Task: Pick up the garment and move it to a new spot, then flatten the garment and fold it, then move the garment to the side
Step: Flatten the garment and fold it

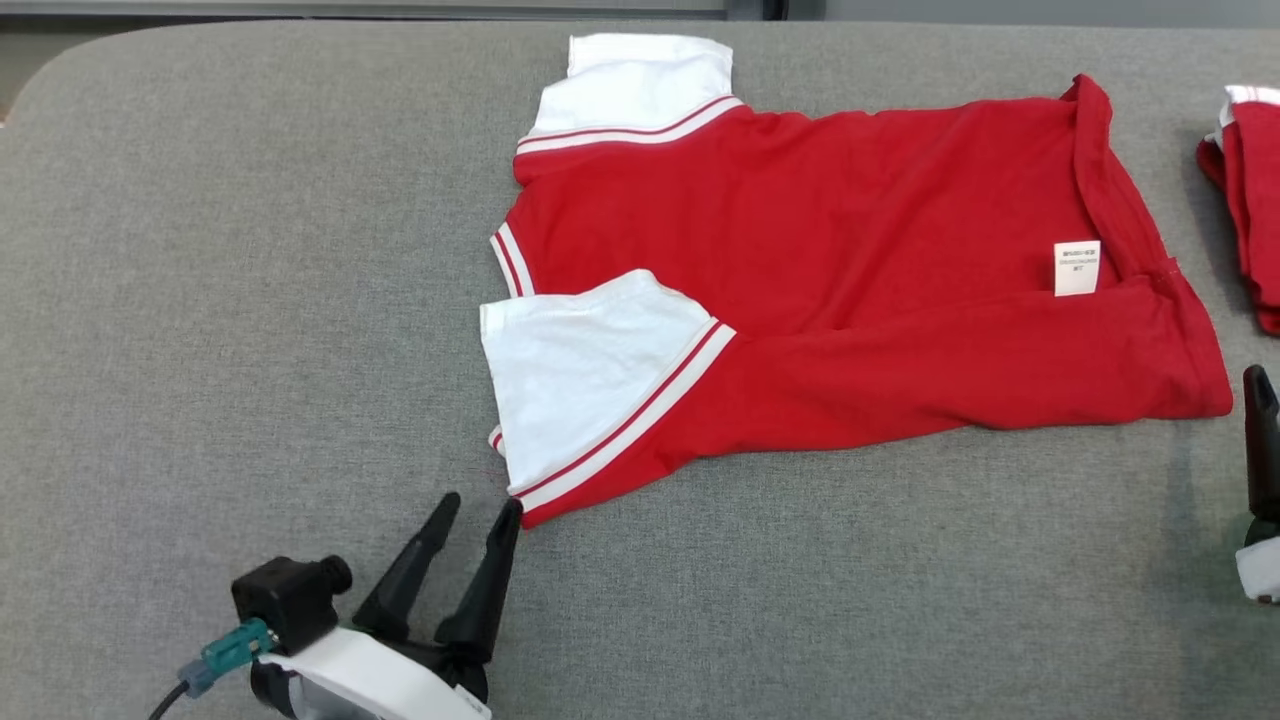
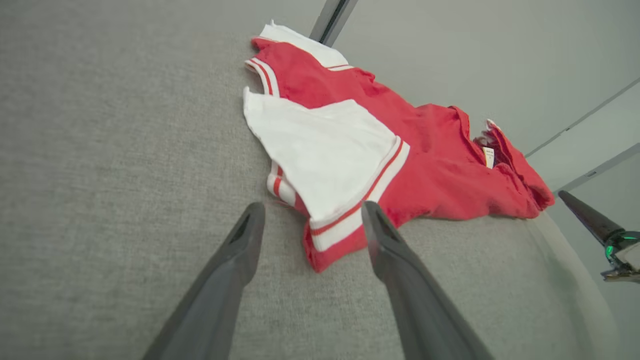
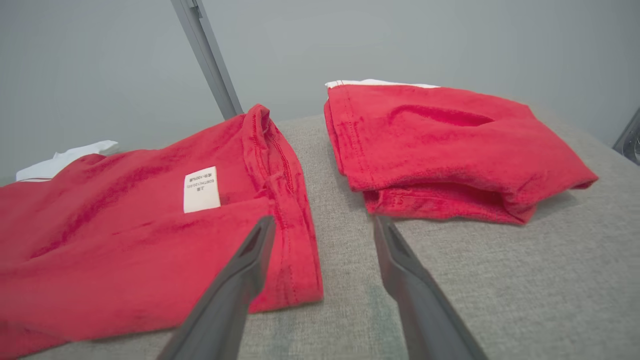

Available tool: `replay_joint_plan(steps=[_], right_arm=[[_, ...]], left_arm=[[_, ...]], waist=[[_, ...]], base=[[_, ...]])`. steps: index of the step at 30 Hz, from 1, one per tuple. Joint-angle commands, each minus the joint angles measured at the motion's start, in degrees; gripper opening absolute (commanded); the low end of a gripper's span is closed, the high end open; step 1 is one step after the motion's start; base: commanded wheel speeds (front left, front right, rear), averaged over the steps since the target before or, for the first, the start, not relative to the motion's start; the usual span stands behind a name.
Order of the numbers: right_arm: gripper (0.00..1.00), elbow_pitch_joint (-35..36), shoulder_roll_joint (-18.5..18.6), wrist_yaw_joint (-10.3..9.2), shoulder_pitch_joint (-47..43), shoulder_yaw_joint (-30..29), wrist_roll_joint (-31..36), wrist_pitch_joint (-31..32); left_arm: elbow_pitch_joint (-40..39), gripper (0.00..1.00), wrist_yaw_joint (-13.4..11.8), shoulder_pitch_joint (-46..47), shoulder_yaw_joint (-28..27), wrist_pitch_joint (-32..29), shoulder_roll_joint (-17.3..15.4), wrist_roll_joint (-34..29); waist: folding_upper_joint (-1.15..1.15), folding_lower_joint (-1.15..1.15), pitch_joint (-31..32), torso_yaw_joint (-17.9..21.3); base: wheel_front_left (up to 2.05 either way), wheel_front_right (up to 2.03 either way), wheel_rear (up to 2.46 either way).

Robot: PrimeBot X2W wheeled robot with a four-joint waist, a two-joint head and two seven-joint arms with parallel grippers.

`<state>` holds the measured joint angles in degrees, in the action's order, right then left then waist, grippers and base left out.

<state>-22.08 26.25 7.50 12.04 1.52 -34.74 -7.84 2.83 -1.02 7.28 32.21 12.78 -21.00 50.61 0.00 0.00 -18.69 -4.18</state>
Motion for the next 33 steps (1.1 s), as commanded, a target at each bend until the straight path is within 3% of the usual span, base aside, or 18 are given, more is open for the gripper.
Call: replay_joint_plan(steps=[1,10,14,15,16,17,25,33], right_arm=[[1.0,0.3,-0.4,-0.04,-1.0,-0.3,-0.1,-0.4],[1.0,-0.1,-2.3,-0.04,-1.6,1.6,0.8,1.0],[1.0,-0.3,-2.2,-0.04,-1.1,2.1,0.8,1.2],[1.0,-0.4,-2.0,-0.04,-1.0,2.2,0.8,1.4],[1.0,-0.4,-1.7,-0.04,-1.0,2.4,1.1,1.4],[1.0,-0.5,-1.6,-0.04,-1.0,2.4,1.2,1.6],[1.0,-2.8,-1.8,-0.04,1.2,2.7,-0.2,2.8],[1.0,-7.7,-2.3,-0.04,4.8,3.7,-4.4,6.4]], left_arm=[[0.1,1.0,-0.6,-0.7,0.2,-0.8,0.2,1.0],[5.5,1.0,0.5,1.2,2.6,-6.9,2.6,4.8],[8.2,0.98,0.7,3.2,2.8,-6.6,3.2,4.1],[8.7,0.62,1.1,3.6,2.9,-6.5,3.2,4.1],[9.2,0.36,1.4,4.0,2.8,-6.1,3.2,3.8],[9.7,0.02,1.6,4.2,2.8,-6.0,3.4,3.8],[11.8,0.0,4.4,5.2,3.6,-5.3,3.8,4.4],[12.3,0.0,5.0,5.8,3.2,-5.0,2.7,4.3]], waist=[[0.0,0.0,1.2,0.4],[0.0,0.0,2.0,1.4],[0.0,0.0,1.4,1.5],[0.0,0.0,1.3,1.5],[0.0,0.0,1.2,1.4],[0.0,0.0,1.2,1.4],[0.0,0.0,1.4,0.0],[0.0,0.0,0.7,-0.7]], base=[[0.0,0.0,0.0],[0.0,0.0,0.0],[0.0,0.0,0.0],[0.0,0.0,0.0],[0.0,0.0,0.0],[0.0,0.0,0.0],[0.0,0.0,0.0],[0.0,0.0,0.0]])
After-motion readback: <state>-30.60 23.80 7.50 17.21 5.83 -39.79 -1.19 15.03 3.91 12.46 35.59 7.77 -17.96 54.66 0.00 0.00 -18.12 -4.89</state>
